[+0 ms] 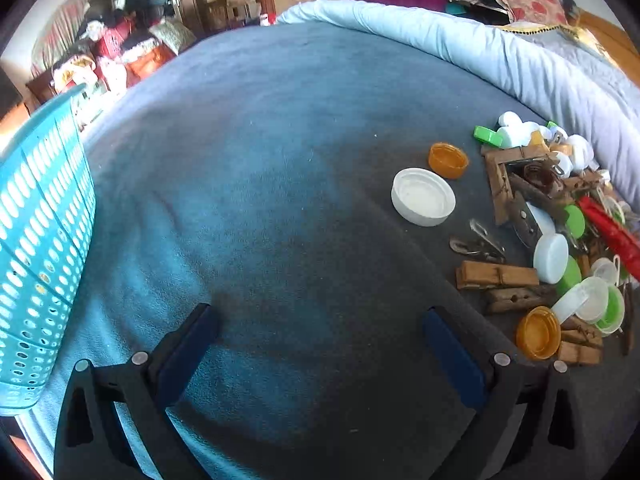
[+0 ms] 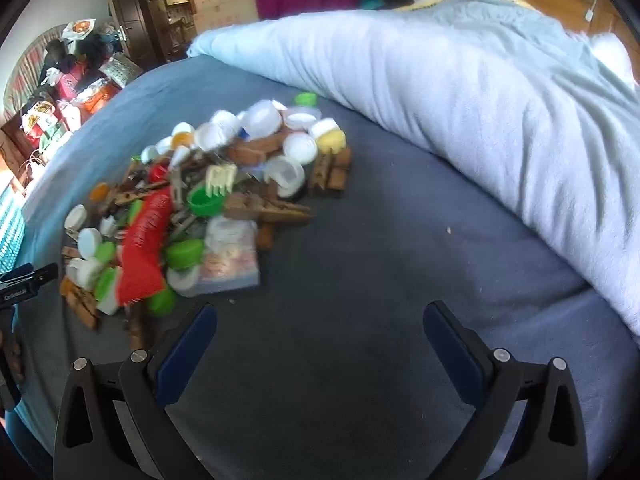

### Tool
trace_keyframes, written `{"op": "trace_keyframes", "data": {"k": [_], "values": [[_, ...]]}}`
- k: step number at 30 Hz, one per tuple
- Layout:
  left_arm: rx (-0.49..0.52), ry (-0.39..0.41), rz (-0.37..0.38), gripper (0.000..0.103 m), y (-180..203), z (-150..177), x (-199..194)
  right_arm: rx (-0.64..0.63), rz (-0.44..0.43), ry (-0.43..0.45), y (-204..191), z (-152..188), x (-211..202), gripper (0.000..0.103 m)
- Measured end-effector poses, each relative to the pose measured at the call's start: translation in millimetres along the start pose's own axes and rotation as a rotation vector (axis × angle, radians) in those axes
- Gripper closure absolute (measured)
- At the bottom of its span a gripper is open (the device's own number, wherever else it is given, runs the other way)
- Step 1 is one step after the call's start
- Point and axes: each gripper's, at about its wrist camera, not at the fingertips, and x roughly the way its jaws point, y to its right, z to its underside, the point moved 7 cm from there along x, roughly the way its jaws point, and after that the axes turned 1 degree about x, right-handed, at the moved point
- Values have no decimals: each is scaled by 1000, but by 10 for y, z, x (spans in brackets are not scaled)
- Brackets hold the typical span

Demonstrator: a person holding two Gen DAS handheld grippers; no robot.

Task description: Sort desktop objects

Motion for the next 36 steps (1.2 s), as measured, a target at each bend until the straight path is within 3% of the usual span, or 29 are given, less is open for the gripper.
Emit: {"op": "trace_keyframes", "data": {"k": [2,4,8,19,36], "values": [[-6,10,5,0,0,18,13,2,-1,-12,39,92,94,0],[-6,20,6,0,4,26,10,-49,26,35,27,152,102,0],[13,39,-22,0,-5,31,-28,-39,13,38,52,161,103,0],[8,43,-14,0,-90,19,-69,-73,53,39,15,196,123,0],[6,44,-9,0,-124,12,-70,-66,30,33,33,151,210,0]]}}
